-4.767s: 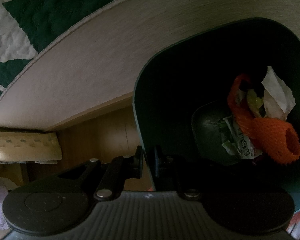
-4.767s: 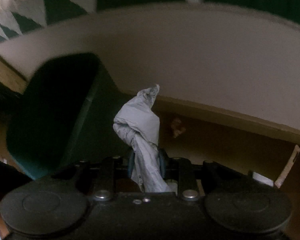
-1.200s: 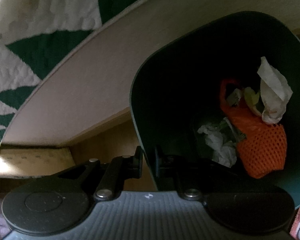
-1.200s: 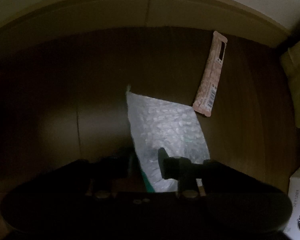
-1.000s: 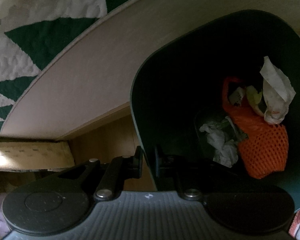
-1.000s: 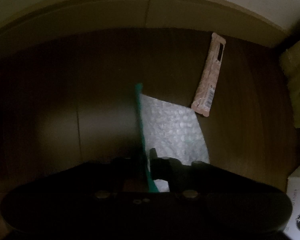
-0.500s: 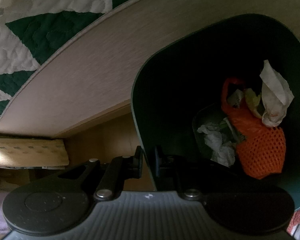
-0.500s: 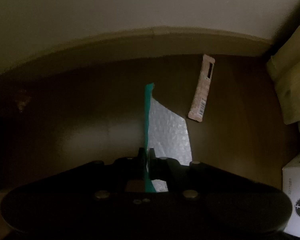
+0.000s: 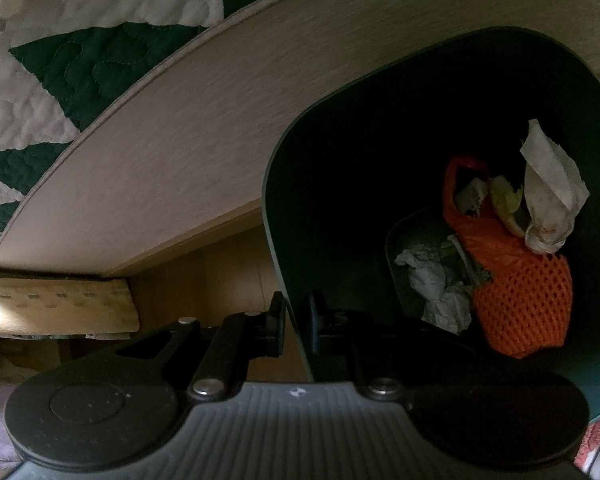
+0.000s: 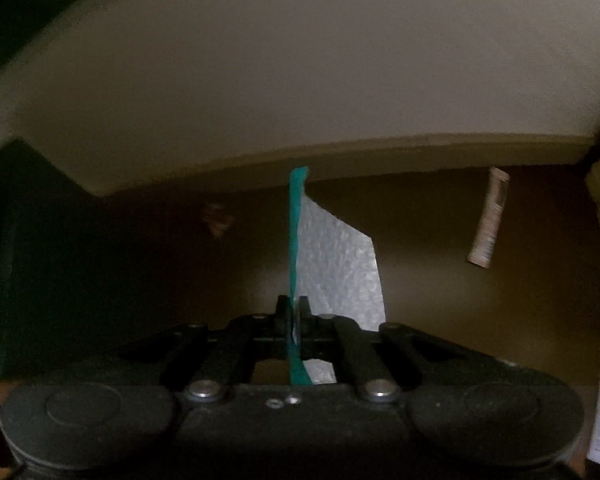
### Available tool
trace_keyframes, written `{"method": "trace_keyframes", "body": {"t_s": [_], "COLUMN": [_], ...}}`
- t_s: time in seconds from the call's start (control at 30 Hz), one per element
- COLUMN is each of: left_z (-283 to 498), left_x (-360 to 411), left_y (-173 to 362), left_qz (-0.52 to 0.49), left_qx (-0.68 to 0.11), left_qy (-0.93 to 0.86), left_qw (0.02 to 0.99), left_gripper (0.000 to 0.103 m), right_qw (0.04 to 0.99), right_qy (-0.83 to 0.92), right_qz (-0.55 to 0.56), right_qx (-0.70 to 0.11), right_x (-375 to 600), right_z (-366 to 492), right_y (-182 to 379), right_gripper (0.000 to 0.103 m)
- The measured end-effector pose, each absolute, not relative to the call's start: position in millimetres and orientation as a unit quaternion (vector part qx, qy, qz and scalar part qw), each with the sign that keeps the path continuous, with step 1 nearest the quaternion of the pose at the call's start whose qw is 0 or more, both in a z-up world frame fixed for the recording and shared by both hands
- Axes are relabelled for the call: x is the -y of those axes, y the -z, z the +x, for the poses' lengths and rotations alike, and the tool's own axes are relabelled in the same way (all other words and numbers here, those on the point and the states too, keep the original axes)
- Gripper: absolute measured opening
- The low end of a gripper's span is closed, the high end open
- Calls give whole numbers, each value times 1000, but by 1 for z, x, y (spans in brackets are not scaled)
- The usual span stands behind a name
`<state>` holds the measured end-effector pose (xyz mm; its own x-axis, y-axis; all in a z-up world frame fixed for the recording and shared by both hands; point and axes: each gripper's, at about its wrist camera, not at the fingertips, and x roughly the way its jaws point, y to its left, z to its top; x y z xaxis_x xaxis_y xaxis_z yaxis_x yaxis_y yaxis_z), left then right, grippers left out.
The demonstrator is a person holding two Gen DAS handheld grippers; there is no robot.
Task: Collect trash
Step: 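Carry the bubble mailer over the wastebasket and release it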
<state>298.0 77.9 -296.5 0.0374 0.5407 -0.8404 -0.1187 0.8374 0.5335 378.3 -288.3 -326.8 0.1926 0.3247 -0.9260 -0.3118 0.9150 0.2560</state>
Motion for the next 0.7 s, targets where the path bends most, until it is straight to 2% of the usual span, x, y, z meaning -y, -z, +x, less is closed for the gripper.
{"method": "trace_keyframes", "body": {"t_s": [0.4,0.57,0.7], "left_z": [298,298,298], "left_x": [-79,-79,-80], "left_y": [299,299,298], "left_qz": [160,159,158], "left_qx": [-654,-654,-655], "left_qy": [-237,-237,-238], "left_qw": [701,700,699], "left_gripper": [11,11,11], "right_qw": [730,684,672], "right_qy": [-381,-471,-502], "right_qz": [85,76,42], "right_qx": [-562,-551,-543], "right_x": [216,161,122], "right_z": [365,346,331], "right_y": [256,241,251], "right_gripper": [1,2,2]}}
